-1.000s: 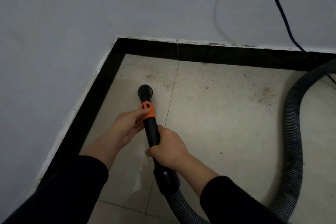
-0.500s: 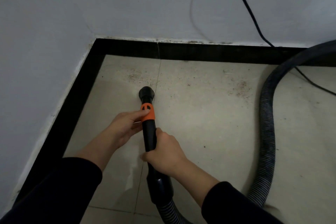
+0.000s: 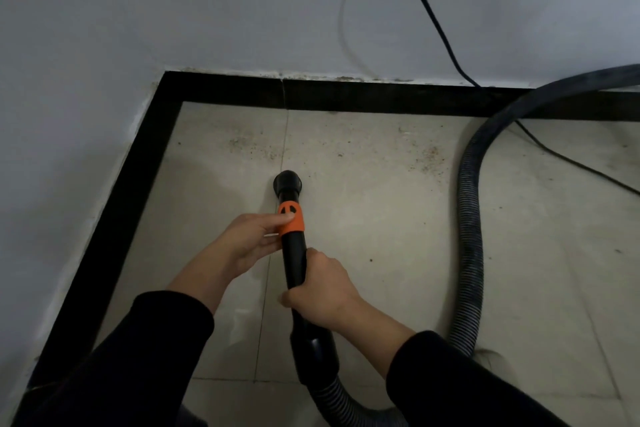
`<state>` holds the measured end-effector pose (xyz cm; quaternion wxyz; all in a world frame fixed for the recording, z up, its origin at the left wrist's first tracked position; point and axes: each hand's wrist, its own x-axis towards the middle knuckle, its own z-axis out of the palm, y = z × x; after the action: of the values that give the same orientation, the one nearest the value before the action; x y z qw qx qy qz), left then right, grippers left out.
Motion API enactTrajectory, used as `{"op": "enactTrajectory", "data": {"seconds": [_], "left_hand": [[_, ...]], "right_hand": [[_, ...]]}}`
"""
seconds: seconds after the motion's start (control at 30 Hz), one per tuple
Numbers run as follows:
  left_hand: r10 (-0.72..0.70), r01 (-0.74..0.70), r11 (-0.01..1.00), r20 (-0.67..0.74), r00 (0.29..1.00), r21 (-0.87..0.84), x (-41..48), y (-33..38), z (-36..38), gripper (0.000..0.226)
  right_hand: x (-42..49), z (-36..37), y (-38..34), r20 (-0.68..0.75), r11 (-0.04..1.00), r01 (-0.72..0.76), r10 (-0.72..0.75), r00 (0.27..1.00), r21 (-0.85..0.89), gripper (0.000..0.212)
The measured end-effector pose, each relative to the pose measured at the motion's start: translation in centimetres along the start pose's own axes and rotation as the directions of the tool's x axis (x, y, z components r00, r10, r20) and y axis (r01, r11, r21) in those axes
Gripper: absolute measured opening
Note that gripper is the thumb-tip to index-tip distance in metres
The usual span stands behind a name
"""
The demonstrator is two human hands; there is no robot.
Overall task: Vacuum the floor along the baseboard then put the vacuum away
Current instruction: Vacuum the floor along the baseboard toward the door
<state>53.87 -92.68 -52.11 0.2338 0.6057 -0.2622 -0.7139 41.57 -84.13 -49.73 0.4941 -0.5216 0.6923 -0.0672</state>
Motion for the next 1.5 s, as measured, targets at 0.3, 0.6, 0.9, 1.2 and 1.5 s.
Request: {"op": "enactTrajectory", "data": {"seconds": [0.3,0.6,0.9,1.2,1.5], "left_hand": [[-0.022,0.023,0.997,0.014,1.000,-0.072,-1.4,-1.3,1.3,0.015],[-0.052,0.047,0.992,-0.045,0.998,-0.114,-0.1,0.7,4.2,0.045],[-0.088,0.083,0.991,-0.043,0.995,-0.101,0.0,0.3,7.4,0.056],[-0.144,0.146,0.989,0.042,0.989,-0.031,-1.3,-2.0,11.3,0.056],[-0.197,0.194,0.980,0.104,0.975,0.038,-1.7,-3.9,13.0,0.053]], "right_hand": [[-1.7,-0.7,0.4,-0.005,0.995,-0.088,0.088,0.996,-0.055,0.043],[-1.3,-4.3,-0.4,-0.028,0.991,-0.131,0.130,0.991,-0.027,0.032],[-1.9,-8.0,1.1,0.046,0.970,-0.205,0.213,0.976,-0.133,0.036],[-4.5,-9.7,4.9,0.069,0.921,-0.258,0.289,0.955,-0.291,0.047],[-5.4,-9.2,7.1,0.073,0.887,-0.329,0.370,0.926,-0.323,0.045]]}}
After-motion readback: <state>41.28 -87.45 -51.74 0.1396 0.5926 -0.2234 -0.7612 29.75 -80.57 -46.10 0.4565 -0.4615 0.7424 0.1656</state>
